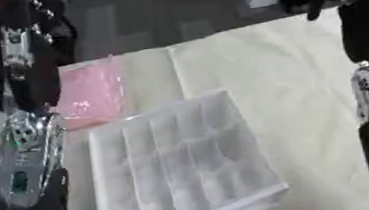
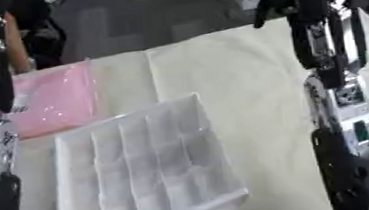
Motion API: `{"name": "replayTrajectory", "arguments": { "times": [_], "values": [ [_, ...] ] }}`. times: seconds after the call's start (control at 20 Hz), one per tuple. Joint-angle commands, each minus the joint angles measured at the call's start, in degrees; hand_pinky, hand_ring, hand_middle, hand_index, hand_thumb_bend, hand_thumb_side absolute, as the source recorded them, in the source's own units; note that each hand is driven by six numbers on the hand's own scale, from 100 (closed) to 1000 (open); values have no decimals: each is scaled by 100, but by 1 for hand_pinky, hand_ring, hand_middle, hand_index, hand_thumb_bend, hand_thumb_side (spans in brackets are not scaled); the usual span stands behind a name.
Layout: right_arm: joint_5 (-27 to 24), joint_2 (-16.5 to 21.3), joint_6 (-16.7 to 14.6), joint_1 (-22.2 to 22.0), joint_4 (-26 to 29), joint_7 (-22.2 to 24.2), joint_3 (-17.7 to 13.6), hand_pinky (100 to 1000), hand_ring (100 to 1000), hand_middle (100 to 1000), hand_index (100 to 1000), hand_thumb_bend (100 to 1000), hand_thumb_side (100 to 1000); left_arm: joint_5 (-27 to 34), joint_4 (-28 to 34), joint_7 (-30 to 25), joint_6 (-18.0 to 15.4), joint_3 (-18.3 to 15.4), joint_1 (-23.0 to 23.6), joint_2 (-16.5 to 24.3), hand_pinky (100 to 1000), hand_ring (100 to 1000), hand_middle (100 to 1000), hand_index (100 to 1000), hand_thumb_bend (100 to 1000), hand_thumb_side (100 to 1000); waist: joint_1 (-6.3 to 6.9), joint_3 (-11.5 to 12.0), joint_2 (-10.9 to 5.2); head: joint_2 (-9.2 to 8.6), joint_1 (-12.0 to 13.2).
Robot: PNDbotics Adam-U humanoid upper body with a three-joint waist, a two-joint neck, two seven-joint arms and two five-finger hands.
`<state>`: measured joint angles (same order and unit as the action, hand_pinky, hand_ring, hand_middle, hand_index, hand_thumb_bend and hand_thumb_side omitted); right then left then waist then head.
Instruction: Pick up objects on the table and place them in the box.
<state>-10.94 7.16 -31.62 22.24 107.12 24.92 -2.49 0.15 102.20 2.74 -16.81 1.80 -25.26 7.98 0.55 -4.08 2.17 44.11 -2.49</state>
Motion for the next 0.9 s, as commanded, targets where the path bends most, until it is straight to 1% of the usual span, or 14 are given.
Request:
{"name": "replayTrajectory", "arguments": {
  "times": [0.05, 0.2, 0.25, 0.3, 0.35, 0.5, 0.6, 0.65, 0.7, 0.75, 0.8, 0.85, 0.9],
  "values": [
    [-27, 71, -25, 117, 64, 31, 9, 349, 605, 795, 605, 100, 637, -73, 24, -28, 64, -31, -143, 112, 1000, 997, 1000, 1000, 172, 883, 7, 6, -14, 1, 106],
    [-36, 101, -52, 169, 53, 67, 21, 348, 604, 795, 602, 100, 636, -133, 3, -18, 124, -42, -228, 160, 1000, 997, 1000, 1000, 162, 878, 19, 5, 64, 1, 133],
    [-38, 116, -62, 189, 50, 82, 26, 345, 603, 796, 600, 100, 635, -167, -3, -13, 131, -42, -273, 198, 1000, 996, 1000, 1000, 137, 855, 28, 2, 103, 1, 146],
    [-42, 131, -72, 210, 47, 99, 30, 345, 603, 796, 600, 100, 635, -222, -20, -21, 138, -40, -327, 252, 1000, 996, 1000, 1000, 137, 855, 35, -1, 140, 1, 160],
    [-44, 148, -80, 230, 44, 117, 34, 343, 602, 796, 598, 100, 634, -285, -46, -39, 142, -35, -387, 316, 1000, 995, 1000, 1000, 106, 839, 50, -6, 182, 1, 178],
    [-58, 191, -96, 285, 42, 168, 41, 341, 601, 797, 597, 100, 633, -471, -174, -111, 130, -26, -583, 519, 997, 992, 1000, 1000, 100, 834, 90, -25, 295, 1, 259],
    [-66, 219, -101, 329, 50, 208, 48, 339, 600, 797, 596, 100, 632, -602, -290, -201, 102, -18, -737, 682, 986, 982, 1000, 1000, 100, 828, 124, -39, 388, 1, 360],
    [-71, 232, -102, 348, 53, 224, 49, 337, 599, 797, 594, 100, 630, -668, -350, -265, 84, -10, -801, 757, 940, 937, 989, 997, 100, 817, 138, -46, 428, 1, 401],
    [-75, 252, -104, 374, 58, 243, 49, 337, 599, 797, 594, 100, 630, -776, -426, -400, 69, 5, -886, 869, 935, 932, 986, 996, 100, 815, 154, -56, 481, 1, 443],
    [-78, 273, -107, 397, 61, 260, 47, 334, 598, 798, 593, 100, 628, -912, -504, -560, 49, 11, -969, 991, 904, 911, 963, 977, 100, 787, 170, -65, 533, 1, 469],
    [-81, 294, -111, 421, 63, 277, 45, 334, 598, 798, 593, 100, 628, -1086, -584, -734, 28, 10, -1054, 1120, 904, 911, 963, 977, 100, 787, 183, -74, 581, 1, 485],
    [-84, 312, -115, 441, 64, 293, 43, 332, 597, 798, 591, 100, 627, -1275, -663, -914, 7, 14, -1133, 1245, 863, 876, 931, 964, 100, 720, 198, -82, 624, 1, 490],
    [-86, 332, -118, 463, 65, 309, 39, 331, 596, 798, 590, 100, 626, -1534, -764, -1168, -15, 23, -1238, 1405, 846, 861, 921, 960, 100, 688, 213, -91, 669, 1, 490]
  ]
}}
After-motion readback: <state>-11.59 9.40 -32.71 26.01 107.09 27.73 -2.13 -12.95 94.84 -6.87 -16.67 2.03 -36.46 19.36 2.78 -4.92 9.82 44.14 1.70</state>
